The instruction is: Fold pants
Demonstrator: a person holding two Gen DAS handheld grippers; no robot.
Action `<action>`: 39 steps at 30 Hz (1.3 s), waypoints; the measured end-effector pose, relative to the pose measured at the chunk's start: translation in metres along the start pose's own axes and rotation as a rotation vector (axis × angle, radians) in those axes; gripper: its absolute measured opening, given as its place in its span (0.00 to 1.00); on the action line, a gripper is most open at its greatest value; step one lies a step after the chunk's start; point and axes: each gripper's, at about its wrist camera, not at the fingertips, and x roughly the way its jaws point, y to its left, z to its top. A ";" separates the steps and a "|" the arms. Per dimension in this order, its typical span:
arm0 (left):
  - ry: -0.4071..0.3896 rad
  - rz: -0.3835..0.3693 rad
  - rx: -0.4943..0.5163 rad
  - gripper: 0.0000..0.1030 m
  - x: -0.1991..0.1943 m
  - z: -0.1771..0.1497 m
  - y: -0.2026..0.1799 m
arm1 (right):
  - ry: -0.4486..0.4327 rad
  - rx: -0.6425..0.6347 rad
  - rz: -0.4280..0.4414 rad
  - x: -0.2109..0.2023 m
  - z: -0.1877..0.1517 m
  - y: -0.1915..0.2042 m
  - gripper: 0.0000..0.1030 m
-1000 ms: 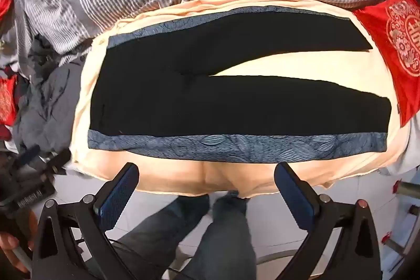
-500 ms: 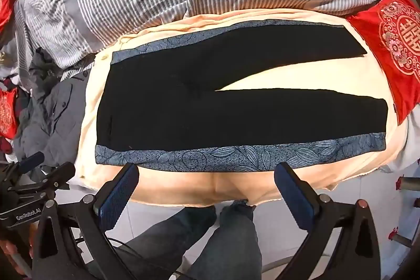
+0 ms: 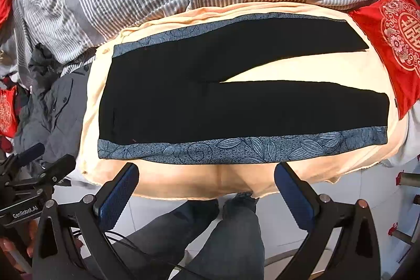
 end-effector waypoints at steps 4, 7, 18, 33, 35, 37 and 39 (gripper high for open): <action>-0.001 -0.005 0.012 1.00 -0.001 0.000 -0.003 | 0.002 0.004 -0.004 0.000 -0.001 0.000 1.00; 0.001 -0.003 0.021 1.00 -0.001 -0.001 -0.005 | 0.005 0.006 -0.009 0.000 -0.001 -0.001 1.00; 0.017 -0.003 0.043 1.00 0.004 0.007 -0.002 | 0.014 0.020 -0.019 0.001 -0.003 -0.002 1.00; 0.017 -0.004 0.039 1.00 0.010 0.009 0.004 | 0.027 0.018 -0.047 0.004 -0.002 0.000 1.00; 0.019 -0.006 0.036 1.00 0.012 0.009 0.005 | 0.029 0.016 -0.054 0.004 0.000 0.001 1.00; 0.019 -0.009 0.033 1.00 0.013 0.009 0.006 | 0.032 0.014 -0.059 0.004 0.000 0.001 1.00; 0.020 -0.012 0.031 1.00 0.014 0.010 0.007 | 0.037 0.012 -0.065 0.005 0.000 0.001 1.00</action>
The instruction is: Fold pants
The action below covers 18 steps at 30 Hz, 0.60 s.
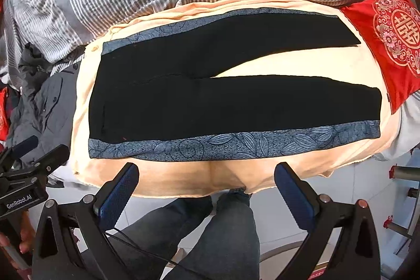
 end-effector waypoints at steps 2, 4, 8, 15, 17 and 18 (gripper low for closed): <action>0.002 -0.004 -0.003 1.00 0.002 0.001 0.001 | 0.006 -0.004 -0.005 0.001 0.001 0.001 1.00; 0.005 -0.006 -0.007 1.00 0.004 0.002 0.002 | 0.010 -0.007 -0.012 0.002 0.002 0.002 1.00; 0.015 -0.010 -0.014 1.00 0.009 0.003 0.005 | 0.015 -0.009 -0.019 0.003 0.002 0.003 1.00; 0.026 -0.007 -0.015 1.00 0.020 0.002 0.006 | 0.026 0.002 -0.029 0.006 0.003 0.002 1.00; 0.034 -0.007 -0.024 1.00 0.025 0.003 0.008 | 0.029 0.004 -0.036 0.007 0.004 0.002 1.00; 0.037 -0.007 -0.027 1.00 0.027 0.003 0.008 | 0.033 0.007 -0.035 0.009 0.005 0.002 1.00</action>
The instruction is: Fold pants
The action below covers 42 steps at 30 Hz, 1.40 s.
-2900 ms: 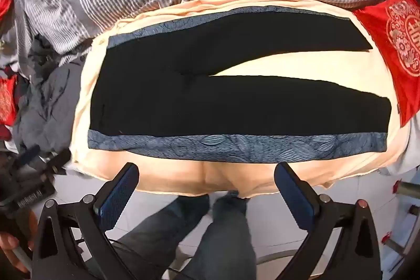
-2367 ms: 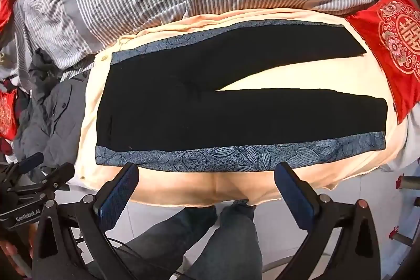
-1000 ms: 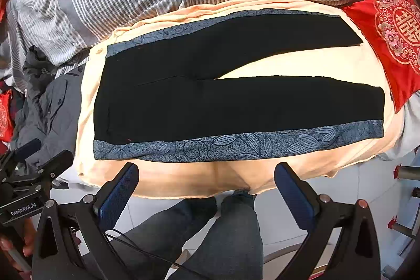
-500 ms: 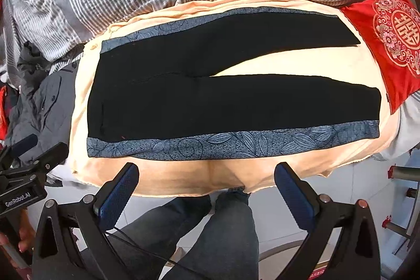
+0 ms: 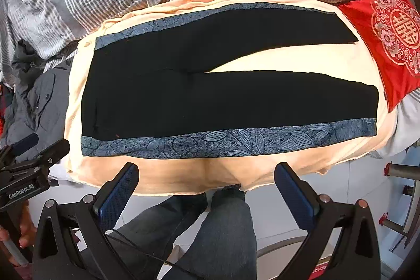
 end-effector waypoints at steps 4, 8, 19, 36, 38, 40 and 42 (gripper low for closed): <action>0.020 0.000 -0.023 1.00 0.012 0.000 0.003 | 0.012 0.005 0.008 0.006 0.003 0.001 1.00; 0.045 0.005 -0.033 1.00 0.024 0.001 0.004 | 0.027 0.005 0.020 0.017 0.007 0.003 1.00; 0.106 0.027 -0.084 1.00 0.075 0.007 0.002 | 0.071 0.053 0.121 0.067 0.017 -0.004 1.00; 0.089 -0.116 -0.261 0.88 0.137 -0.038 0.030 | 0.117 0.411 0.682 0.211 -0.043 -0.056 0.97; 0.115 -0.137 -0.277 0.87 0.144 -0.047 0.033 | 0.106 0.459 0.721 0.224 -0.047 -0.060 0.87; 0.128 -0.163 -0.297 0.87 0.148 -0.055 0.035 | 0.094 0.497 0.751 0.234 -0.047 -0.063 0.76; 0.134 -0.191 -0.311 0.87 0.148 -0.060 0.036 | 0.071 0.545 0.806 0.241 -0.047 -0.067 0.69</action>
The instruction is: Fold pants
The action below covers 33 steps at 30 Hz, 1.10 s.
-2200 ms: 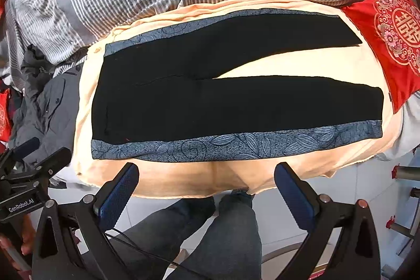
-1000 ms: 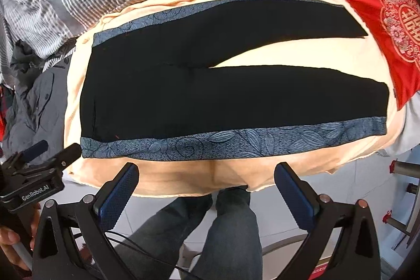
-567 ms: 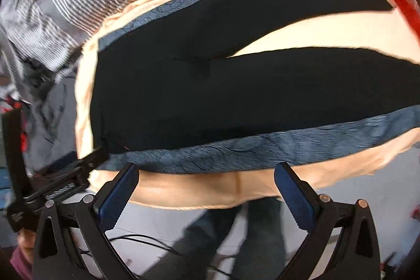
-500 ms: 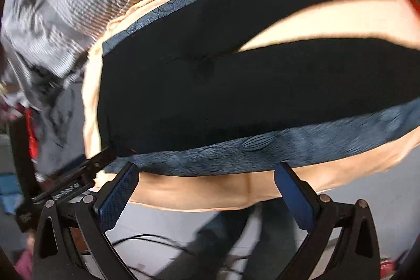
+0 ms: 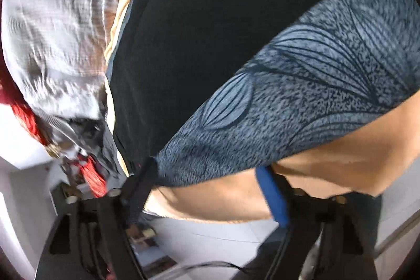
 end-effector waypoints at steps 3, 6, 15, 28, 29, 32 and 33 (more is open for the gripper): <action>0.002 -0.037 -0.012 0.87 0.000 -0.003 0.001 | -0.032 0.054 0.084 0.003 0.008 -0.005 0.65; -0.005 -0.046 -0.007 0.87 0.001 -0.004 -0.001 | -0.030 0.128 0.151 0.007 0.016 -0.007 0.45; -0.006 -0.194 -0.163 0.87 0.006 -0.008 0.007 | -0.005 0.124 0.291 -0.020 0.024 0.039 0.12; -0.051 -0.333 -0.360 0.41 0.020 0.025 0.030 | 0.059 0.072 0.218 -0.035 0.027 0.056 0.12; -0.038 -0.359 -0.357 0.32 0.023 0.027 0.033 | 0.058 0.074 0.210 -0.034 0.026 0.056 0.12; -0.039 -0.340 -0.324 0.27 0.020 0.031 0.034 | 0.049 0.085 0.198 -0.033 0.026 0.052 0.12; -0.040 -0.333 -0.309 0.26 0.018 0.031 0.033 | 0.045 0.086 0.196 -0.032 0.025 0.052 0.12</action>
